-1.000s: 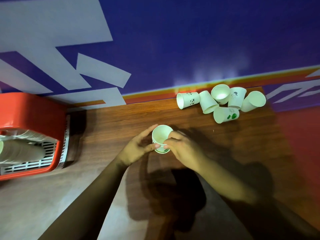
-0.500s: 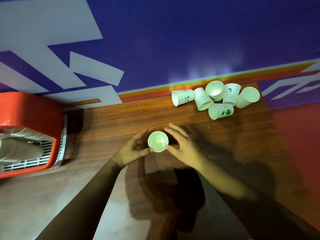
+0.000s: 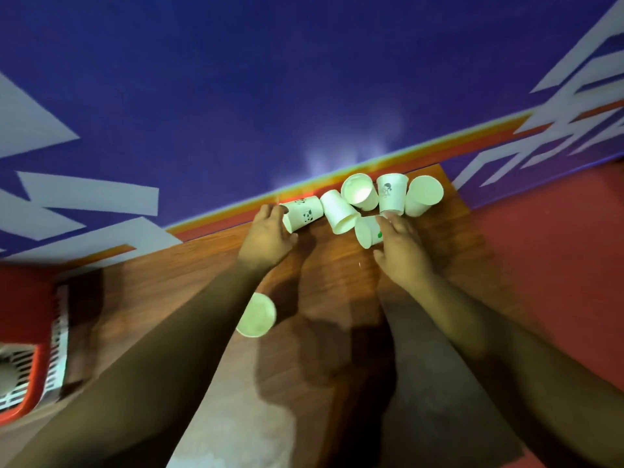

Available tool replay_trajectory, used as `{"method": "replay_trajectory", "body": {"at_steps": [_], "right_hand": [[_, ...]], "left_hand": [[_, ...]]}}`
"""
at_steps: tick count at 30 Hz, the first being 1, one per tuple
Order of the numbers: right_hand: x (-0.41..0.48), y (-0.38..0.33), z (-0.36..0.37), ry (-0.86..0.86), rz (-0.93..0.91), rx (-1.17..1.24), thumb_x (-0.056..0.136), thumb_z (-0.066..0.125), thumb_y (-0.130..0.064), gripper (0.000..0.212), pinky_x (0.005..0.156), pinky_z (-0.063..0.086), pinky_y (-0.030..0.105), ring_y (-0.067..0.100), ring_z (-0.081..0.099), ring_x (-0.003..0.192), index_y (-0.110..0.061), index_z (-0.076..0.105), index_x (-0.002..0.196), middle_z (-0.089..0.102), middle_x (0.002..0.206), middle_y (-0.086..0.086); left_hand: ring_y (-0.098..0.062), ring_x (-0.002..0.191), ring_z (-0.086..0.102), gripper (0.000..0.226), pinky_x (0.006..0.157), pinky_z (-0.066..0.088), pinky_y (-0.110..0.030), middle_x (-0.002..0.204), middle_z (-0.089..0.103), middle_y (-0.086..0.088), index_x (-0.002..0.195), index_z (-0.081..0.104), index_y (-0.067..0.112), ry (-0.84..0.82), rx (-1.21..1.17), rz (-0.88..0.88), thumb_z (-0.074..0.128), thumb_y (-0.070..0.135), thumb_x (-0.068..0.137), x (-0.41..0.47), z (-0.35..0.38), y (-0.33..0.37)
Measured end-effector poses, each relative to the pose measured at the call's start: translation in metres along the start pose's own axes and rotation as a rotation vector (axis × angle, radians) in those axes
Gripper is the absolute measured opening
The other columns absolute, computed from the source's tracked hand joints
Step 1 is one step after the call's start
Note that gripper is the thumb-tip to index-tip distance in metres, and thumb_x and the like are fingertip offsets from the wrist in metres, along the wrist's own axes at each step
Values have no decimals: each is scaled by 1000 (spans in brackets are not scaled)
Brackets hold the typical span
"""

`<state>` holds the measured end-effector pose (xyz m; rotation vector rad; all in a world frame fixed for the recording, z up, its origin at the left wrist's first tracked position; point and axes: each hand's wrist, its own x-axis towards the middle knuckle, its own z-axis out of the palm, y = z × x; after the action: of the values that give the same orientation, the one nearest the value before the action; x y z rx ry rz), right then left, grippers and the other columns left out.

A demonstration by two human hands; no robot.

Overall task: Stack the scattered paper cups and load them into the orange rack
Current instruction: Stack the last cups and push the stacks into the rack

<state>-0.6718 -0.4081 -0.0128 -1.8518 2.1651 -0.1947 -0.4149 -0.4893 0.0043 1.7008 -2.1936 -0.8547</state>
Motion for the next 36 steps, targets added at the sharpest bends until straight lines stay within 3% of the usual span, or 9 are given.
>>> {"method": "replay_trajectory", "body": {"at_steps": [3, 7, 11, 18, 22, 25, 29, 33, 36], "right_hand": [[11, 6, 5, -58, -45, -76, 87, 66, -17, 68, 117, 25, 39, 26, 31, 142, -16, 34, 147, 35, 153, 6], [20, 10, 16, -44, -59, -217, 85, 68, -16, 68, 112, 32, 41, 29, 37, 133, -17, 36, 145, 41, 145, 8], [24, 13, 21, -73, -68, -289, 81, 74, -20, 70, 112, 31, 43, 31, 37, 131, -18, 41, 142, 41, 139, 12], [8, 13, 22, -126, -110, -212, 79, 76, -36, 73, 112, 33, 39, 24, 43, 132, -18, 38, 138, 47, 141, 5], [-15, 0, 17, -95, 52, 130, 73, 80, -40, 73, 100, 45, 36, 24, 49, 124, -18, 43, 133, 51, 134, 3], [-31, -19, 10, -103, 144, 409, 73, 81, -36, 75, 96, 49, 38, 23, 49, 121, -20, 43, 136, 51, 135, 2], [-50, -52, 7, -102, 188, 628, 75, 79, -34, 70, 92, 51, 35, 16, 52, 115, -24, 43, 135, 53, 129, -4], [-68, -86, 9, -97, 262, 753, 78, 78, -32, 67, 83, 47, 26, 12, 52, 108, -22, 43, 134, 52, 120, -7], [-81, -101, 18, -73, 295, 835, 77, 80, -30, 63, 82, 51, 26, 16, 59, 110, -20, 47, 130, 59, 121, -1]], "left_hand": [[-34, 127, 49, 64, 106, 43, -43, 139, 46, -14, 141, 44, 7, -24, 109, -25, 71, 26, 86, 30, 10, 1], [-35, 136, 41, 83, 111, 39, -48, 151, 38, -15, 152, 32, 13, -93, 236, -61, 72, 39, 85, 52, 25, -11], [-34, 129, 43, 77, 107, 42, -47, 139, 42, -14, 149, 36, 16, -108, 301, -86, 70, 44, 86, 55, 40, -14], [-31, 115, 50, 74, 105, 42, -41, 127, 39, -12, 143, 41, 10, -87, 91, -156, 74, 37, 82, 34, 40, -7], [-24, 108, 49, 67, 98, 39, -31, 122, 38, -7, 138, 43, 10, -14, -156, -204, 74, 29, 82, 4, 14, -11], [-20, 110, 53, 66, 94, 48, -30, 123, 47, -5, 129, 42, 13, 55, -334, -187, 72, 36, 75, -26, -14, -20], [-5, 101, 60, 38, 72, 52, -11, 112, 58, 8, 118, 45, 15, 109, -538, -141, 70, 17, 89, -75, -52, -28], [-3, 101, 62, 40, 78, 53, -17, 113, 62, 5, 115, 53, 22, 15, -571, -32, 74, 32, 82, -125, -69, -42], [-8, 103, 60, 50, 84, 51, -24, 114, 60, 6, 115, 55, 26, -61, -423, 30, 69, 49, 73, -150, -65, -52]]}}
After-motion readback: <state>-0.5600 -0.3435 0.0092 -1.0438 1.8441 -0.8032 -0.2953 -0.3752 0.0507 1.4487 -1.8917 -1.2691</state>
